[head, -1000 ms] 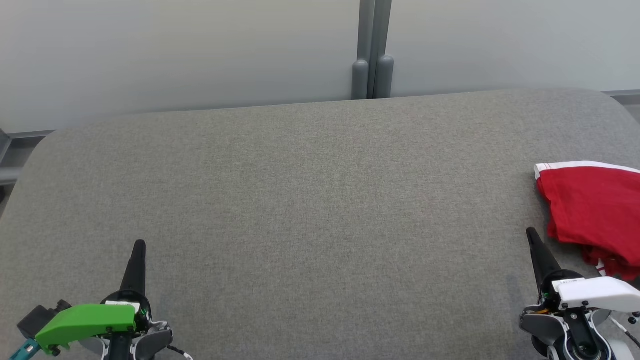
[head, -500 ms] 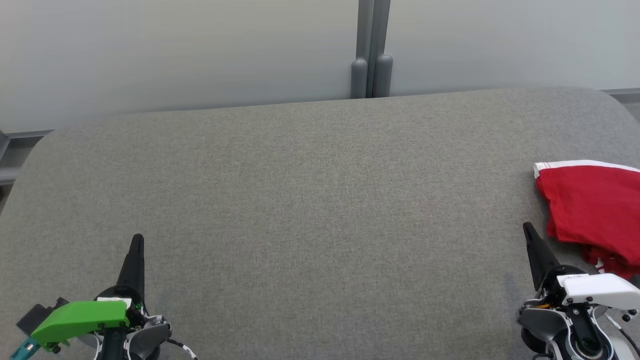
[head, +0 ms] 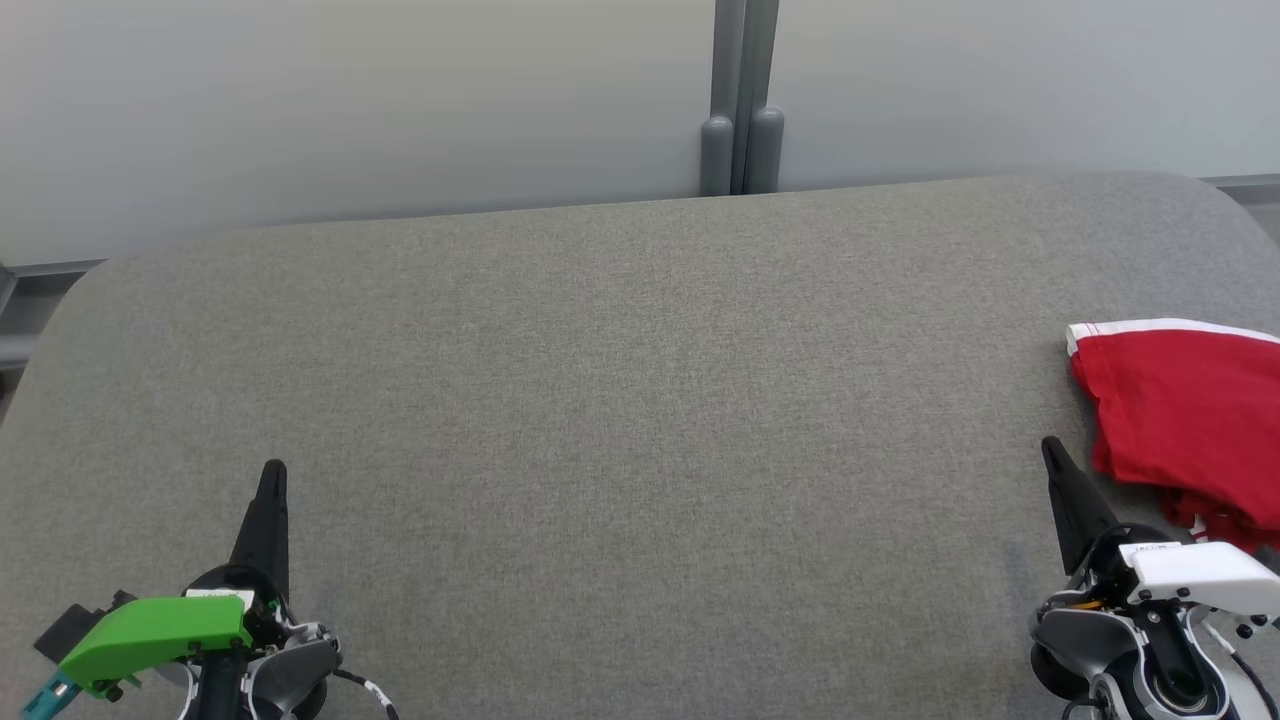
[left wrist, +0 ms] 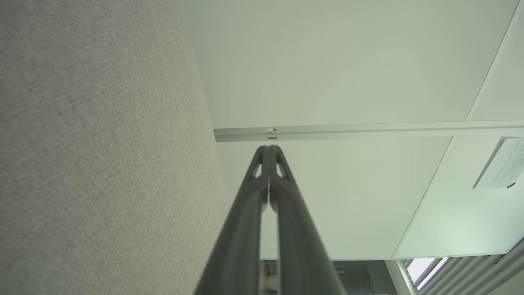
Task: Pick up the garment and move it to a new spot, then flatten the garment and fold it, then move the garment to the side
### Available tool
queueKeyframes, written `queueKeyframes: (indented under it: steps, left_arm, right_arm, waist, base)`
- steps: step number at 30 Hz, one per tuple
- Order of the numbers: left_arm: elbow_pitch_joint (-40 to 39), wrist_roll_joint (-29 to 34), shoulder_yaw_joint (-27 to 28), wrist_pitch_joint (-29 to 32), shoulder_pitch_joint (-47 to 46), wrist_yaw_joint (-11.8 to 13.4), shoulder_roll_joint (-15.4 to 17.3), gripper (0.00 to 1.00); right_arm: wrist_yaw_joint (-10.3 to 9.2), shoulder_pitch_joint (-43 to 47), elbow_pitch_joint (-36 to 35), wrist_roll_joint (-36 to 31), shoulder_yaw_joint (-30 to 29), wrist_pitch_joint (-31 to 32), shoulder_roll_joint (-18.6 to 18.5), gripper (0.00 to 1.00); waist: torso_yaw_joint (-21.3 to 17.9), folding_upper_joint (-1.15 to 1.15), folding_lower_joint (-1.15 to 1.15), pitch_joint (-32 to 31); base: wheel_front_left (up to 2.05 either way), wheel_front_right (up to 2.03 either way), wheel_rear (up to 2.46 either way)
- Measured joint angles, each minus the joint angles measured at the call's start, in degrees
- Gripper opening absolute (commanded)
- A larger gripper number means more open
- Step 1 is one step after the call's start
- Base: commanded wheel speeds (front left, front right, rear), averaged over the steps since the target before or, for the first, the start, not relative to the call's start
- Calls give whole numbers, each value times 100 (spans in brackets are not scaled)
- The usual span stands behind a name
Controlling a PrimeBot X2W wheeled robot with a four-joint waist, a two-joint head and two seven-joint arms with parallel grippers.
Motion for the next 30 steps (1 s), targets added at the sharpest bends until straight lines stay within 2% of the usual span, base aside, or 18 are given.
queueKeyframes:
  steps: [30]
  left_arm:
    - [-1,0,3,0,-1,0,-2,0]
  right_arm:
    - [0,-1,0,0,0,0,0,0]
  waist:
    - [0,0,0,0]
  base:
    - [0,0,0]
